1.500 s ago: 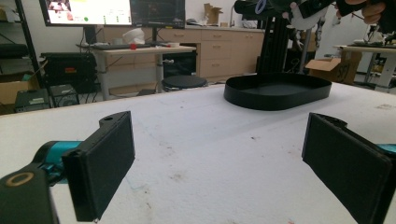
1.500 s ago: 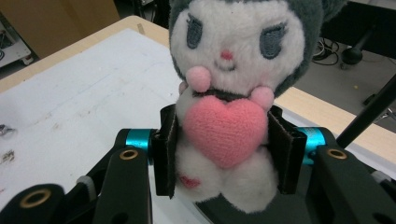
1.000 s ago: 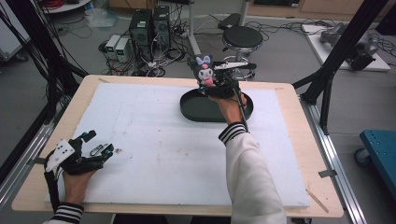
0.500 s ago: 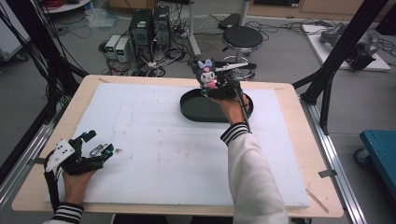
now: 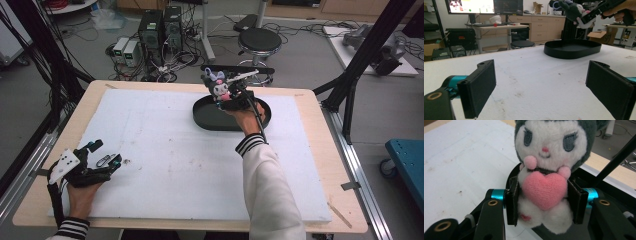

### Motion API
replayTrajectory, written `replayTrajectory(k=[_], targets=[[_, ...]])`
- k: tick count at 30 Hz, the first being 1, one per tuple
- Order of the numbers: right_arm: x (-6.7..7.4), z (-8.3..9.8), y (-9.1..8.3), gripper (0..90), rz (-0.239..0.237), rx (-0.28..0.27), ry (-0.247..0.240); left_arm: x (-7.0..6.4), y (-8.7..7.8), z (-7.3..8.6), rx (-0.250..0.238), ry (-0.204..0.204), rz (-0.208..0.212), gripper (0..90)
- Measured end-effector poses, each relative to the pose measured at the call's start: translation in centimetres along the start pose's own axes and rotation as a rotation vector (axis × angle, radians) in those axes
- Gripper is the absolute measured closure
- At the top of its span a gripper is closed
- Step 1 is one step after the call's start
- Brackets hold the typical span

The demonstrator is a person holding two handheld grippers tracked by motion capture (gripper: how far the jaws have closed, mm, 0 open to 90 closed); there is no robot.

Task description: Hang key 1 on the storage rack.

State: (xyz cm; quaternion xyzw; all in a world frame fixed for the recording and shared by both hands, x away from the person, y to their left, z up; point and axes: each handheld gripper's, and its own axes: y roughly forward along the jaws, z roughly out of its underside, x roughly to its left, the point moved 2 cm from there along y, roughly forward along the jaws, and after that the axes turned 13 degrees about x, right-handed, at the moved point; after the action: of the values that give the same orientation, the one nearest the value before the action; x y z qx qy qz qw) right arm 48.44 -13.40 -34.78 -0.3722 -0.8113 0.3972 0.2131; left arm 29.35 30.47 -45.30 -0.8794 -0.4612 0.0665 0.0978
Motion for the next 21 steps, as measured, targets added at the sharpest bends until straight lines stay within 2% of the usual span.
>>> replayTrajectory(k=[13,21], targets=[[0.1,-0.1,2.0,52.4,0.011,0.057,-0.008,0.0,0.0,0.0,-0.001,0.001,-0.001,9.8],[-0.5,-0.1,2.9,52.3,0.009,0.049,0.008,0.0,0.0,0.0,0.001,0.002,0.000,9.8]])
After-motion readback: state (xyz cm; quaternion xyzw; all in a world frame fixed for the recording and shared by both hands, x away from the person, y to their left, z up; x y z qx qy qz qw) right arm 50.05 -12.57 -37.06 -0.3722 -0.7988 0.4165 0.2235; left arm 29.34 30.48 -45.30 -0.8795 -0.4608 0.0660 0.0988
